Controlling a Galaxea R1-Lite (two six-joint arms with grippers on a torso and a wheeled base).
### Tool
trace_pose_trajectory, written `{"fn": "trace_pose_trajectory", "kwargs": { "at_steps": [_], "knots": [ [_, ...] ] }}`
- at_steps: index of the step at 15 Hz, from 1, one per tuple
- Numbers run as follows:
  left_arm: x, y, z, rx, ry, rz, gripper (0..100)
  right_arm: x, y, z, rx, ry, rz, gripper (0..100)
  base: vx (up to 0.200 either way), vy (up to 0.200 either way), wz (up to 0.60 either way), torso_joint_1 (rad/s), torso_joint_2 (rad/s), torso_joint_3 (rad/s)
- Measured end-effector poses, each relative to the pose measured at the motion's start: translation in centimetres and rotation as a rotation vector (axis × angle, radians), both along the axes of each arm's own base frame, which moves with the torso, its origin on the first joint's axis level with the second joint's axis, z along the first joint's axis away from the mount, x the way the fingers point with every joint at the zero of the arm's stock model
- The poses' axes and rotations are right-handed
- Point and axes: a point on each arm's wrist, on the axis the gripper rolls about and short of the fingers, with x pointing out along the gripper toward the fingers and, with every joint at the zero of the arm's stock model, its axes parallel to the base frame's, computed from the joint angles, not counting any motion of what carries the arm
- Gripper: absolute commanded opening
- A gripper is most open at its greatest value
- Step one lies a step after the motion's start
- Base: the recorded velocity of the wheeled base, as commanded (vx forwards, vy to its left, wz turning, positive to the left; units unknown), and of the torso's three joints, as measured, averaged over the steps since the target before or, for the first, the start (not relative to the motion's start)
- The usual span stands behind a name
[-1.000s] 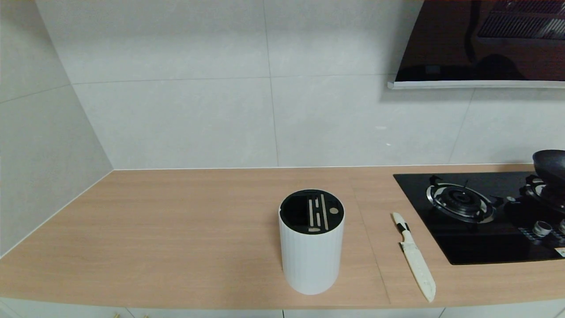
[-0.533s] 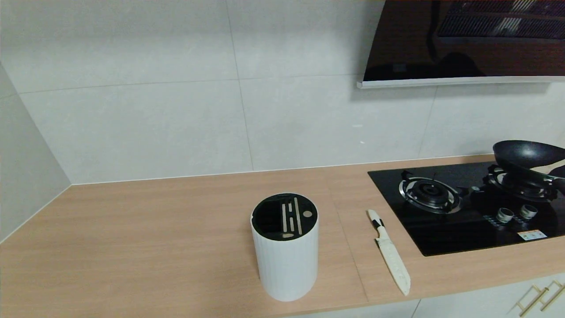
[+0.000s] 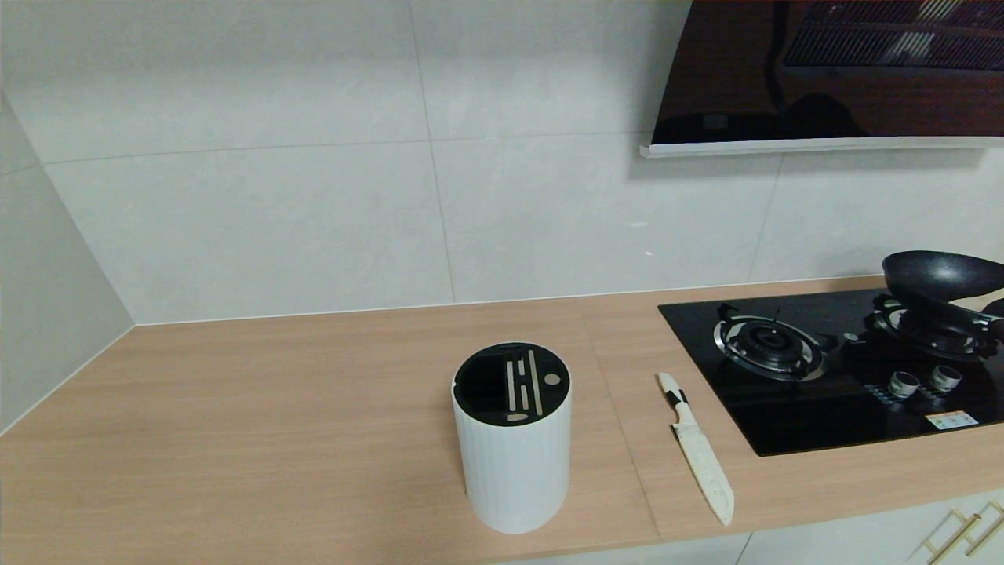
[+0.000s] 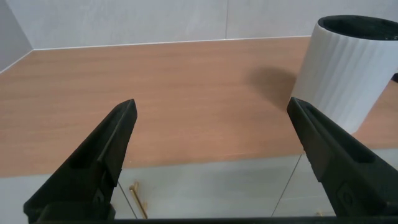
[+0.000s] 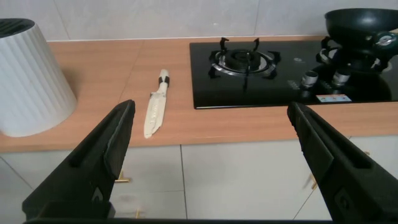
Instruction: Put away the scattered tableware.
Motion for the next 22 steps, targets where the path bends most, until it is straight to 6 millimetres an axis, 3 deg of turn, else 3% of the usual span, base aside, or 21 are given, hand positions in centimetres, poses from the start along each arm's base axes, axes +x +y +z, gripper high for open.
{"fn": "trace_pose_trajectory", "kwargs": {
  "at_steps": [3, 22],
  "knots": [
    [0.0, 0.0, -0.01, 0.0, 0.0, 0.0, 100, 0.0, 0.0, -0.01, -0.003, 0.001, 0.001, 100, 0.0, 0.0, 0.6, 0.005, 0.0, 0.004],
    [0.0, 0.0, -0.01, -0.001, 0.0, 0.001, 100, 0.0, 0.01, 0.0, -0.004, 0.0, 0.005, 100, 0.0, 0.0, 0.0, 0.0, 0.0, 0.0]
  ]
}}
